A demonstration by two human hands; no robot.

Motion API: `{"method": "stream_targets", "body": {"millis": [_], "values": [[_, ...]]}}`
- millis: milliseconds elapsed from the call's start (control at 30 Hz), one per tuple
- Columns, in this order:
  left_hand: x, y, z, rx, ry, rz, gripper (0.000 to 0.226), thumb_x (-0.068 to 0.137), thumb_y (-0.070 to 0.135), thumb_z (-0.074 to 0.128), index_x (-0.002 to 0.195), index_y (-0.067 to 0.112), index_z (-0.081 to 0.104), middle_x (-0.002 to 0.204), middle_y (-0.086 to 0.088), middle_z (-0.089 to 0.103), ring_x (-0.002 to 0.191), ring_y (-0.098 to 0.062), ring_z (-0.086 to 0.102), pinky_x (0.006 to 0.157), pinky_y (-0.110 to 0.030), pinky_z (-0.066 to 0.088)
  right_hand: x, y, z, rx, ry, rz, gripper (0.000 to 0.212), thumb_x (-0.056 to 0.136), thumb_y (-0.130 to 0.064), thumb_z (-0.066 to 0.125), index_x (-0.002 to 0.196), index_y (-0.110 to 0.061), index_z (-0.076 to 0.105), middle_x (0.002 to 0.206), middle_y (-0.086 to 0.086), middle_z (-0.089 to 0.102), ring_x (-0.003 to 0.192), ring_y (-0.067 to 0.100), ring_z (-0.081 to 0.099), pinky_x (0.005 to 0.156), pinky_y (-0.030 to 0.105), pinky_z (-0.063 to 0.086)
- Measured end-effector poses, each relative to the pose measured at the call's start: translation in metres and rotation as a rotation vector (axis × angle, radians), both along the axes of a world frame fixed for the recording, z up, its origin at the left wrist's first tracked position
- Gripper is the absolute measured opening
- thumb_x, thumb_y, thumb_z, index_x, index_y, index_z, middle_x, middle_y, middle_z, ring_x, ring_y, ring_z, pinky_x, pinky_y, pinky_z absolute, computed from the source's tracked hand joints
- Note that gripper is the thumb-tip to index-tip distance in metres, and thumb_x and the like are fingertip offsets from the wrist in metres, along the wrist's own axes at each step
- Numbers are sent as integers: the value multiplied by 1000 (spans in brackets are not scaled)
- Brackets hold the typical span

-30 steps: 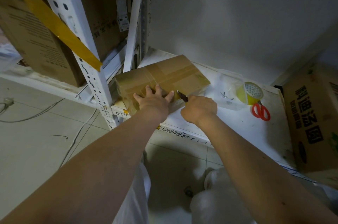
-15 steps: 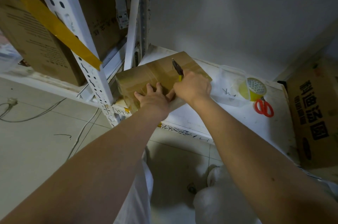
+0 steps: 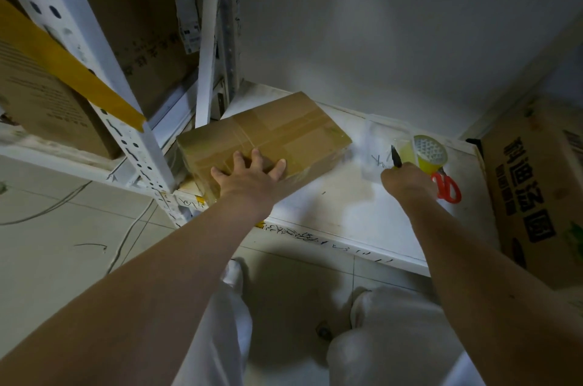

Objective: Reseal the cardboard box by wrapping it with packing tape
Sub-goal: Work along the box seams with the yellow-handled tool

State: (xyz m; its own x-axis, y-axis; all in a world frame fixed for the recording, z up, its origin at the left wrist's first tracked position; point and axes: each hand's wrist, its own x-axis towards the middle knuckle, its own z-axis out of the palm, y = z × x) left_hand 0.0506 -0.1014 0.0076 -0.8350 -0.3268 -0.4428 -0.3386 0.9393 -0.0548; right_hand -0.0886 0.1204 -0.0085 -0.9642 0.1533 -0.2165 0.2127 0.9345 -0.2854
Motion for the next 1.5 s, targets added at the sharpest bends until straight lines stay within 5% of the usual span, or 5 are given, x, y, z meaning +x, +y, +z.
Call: {"method": "stream_targets", "body": {"millis": [433,633,1167,1367,1500], "values": [[3,0,1,-18,15,-33,99,87,19,62,146,46,-13,158,-7,-16,144,-44,-11,108,-72,12,-6,-32,6,-316,194,73,39,82,-29,60,116,-13,52,108,9,63,100,33,60,85,37,47],[3,-4,4,-4,28,-61,94,90,15,59,147,46,-9,159,-4,-14,144,-44,-10,109,-70,13,-18,-74,19,-473,-176,385,55,54,-33,60,109,-35,59,104,-1,64,101,24,60,94,43,48],[-14,3,7,-42,262,-177,42,90,17,46,131,12,39,140,-15,40,131,-31,37,108,-43,35,51,-8,34,-691,-325,232,26,73,2,57,89,-15,69,89,3,60,59,11,38,50,21,29],[-18,53,-11,69,165,-229,65,99,41,35,153,22,3,161,-3,-9,148,-34,-6,118,-56,9,72,-7,25,-531,-240,236,24,63,-25,60,86,-20,66,94,1,68,89,21,60,82,36,50],[-20,58,-15,55,104,-238,69,100,30,38,151,36,-8,160,1,-19,146,-36,-14,115,-60,5,87,-5,23,-229,-179,292,16,81,-30,56,89,-16,54,80,-1,57,77,22,56,57,29,37]]}}
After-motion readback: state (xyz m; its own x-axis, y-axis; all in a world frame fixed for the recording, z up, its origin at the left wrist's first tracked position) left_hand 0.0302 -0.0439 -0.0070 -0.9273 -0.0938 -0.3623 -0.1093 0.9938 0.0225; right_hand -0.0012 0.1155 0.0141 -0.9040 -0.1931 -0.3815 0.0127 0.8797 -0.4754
